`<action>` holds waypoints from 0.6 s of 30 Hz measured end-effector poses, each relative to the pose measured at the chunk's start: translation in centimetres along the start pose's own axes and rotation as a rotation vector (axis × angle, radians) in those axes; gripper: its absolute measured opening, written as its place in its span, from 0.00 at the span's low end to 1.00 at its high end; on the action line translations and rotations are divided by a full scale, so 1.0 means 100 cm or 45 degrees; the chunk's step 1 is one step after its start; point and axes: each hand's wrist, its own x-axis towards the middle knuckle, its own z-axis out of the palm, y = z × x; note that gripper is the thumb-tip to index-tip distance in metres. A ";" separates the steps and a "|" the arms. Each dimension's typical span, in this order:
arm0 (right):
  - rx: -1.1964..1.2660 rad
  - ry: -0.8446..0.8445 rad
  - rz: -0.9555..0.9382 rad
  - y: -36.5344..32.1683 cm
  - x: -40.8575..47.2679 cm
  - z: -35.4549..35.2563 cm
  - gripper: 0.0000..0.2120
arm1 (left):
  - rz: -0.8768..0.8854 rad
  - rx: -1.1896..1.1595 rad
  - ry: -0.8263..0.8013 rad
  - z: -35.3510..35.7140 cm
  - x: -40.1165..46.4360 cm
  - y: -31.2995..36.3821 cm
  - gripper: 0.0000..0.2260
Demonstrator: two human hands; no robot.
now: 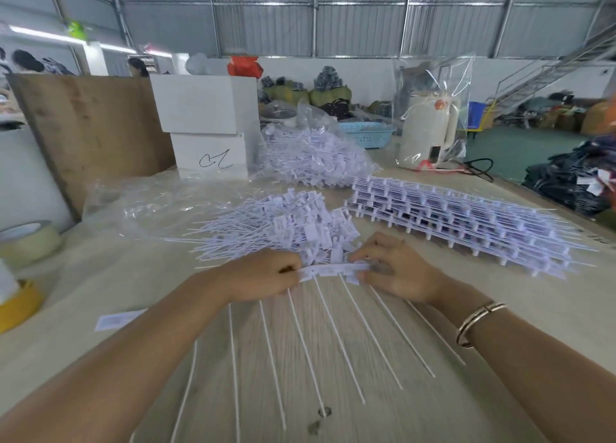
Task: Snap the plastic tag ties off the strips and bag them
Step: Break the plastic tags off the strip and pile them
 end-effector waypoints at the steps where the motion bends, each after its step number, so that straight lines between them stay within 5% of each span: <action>1: -0.003 0.023 -0.005 -0.002 -0.001 0.002 0.10 | 0.008 -0.057 0.023 -0.001 0.000 0.001 0.12; 3: -0.012 0.084 0.020 -0.007 -0.001 0.002 0.02 | 0.018 -0.148 0.074 -0.003 -0.001 0.003 0.12; 7: 0.513 0.085 0.124 -0.022 0.000 -0.006 0.11 | 0.009 -0.233 0.135 -0.004 -0.006 0.015 0.10; 13: 0.756 0.020 0.081 -0.042 -0.002 0.004 0.08 | 0.024 0.008 0.335 0.019 0.002 0.050 0.11; 16: 1.095 0.080 0.135 -0.038 -0.007 0.008 0.12 | -0.003 -0.179 0.463 0.028 0.005 0.047 0.11; 18: 0.990 0.062 0.169 -0.035 -0.011 0.007 0.09 | 0.001 -0.209 0.565 0.032 0.002 0.039 0.11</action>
